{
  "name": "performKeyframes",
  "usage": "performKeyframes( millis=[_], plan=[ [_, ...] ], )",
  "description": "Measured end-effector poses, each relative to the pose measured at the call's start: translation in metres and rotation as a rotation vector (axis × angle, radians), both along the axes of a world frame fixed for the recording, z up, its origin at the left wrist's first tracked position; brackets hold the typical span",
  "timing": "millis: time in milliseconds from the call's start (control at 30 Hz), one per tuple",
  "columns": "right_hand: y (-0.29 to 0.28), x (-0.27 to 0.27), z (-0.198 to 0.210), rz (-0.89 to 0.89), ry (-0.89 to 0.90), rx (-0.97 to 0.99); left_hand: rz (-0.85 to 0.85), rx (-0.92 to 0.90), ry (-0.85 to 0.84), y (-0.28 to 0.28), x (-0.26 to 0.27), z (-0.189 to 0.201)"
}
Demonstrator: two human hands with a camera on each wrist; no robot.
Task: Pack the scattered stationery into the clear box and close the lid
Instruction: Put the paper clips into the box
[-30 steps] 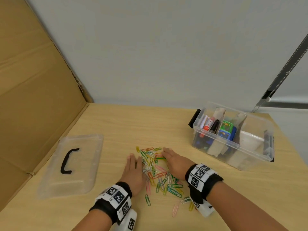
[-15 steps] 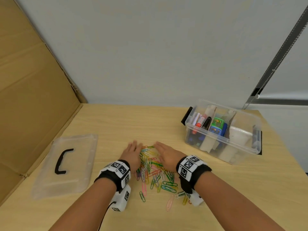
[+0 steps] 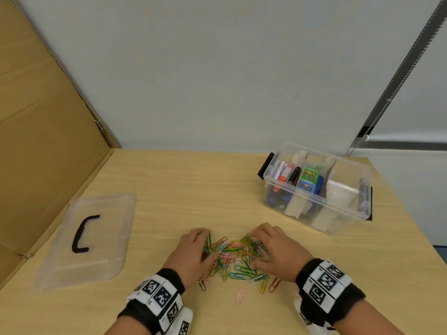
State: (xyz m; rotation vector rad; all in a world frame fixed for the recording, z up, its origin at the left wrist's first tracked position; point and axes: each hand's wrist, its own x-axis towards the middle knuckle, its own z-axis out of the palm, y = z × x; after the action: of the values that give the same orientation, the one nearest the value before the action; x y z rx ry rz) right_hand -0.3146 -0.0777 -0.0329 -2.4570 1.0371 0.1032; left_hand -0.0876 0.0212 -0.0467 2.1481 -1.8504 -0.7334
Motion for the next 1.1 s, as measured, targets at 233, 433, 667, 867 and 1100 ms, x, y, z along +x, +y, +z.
performKeyframes(
  millis=[233, 433, 667, 867, 1100],
  plan=[
    [0.012, 0.009, -0.017, -0.107, 0.095, 0.041, -0.03, 0.069, -0.07, -0.003, -0.005, -0.004],
    [0.017, 0.033, -0.015, -0.087, 0.037, 0.004, -0.028, -0.017, -0.049, -0.01, -0.013, 0.004],
    [0.019, 0.036, -0.014, -0.1, 0.122, -0.113, -0.074, -0.013, -0.14, -0.014, -0.011, 0.012],
    [0.015, 0.034, -0.013, -0.111, 0.06, -0.156, -0.05, -0.054, -0.132, -0.013, -0.008, 0.013],
    [0.012, 0.009, 0.009, -0.211, -0.195, -0.047, 0.017, -0.149, -0.049, -0.015, 0.001, 0.019]
  ],
)
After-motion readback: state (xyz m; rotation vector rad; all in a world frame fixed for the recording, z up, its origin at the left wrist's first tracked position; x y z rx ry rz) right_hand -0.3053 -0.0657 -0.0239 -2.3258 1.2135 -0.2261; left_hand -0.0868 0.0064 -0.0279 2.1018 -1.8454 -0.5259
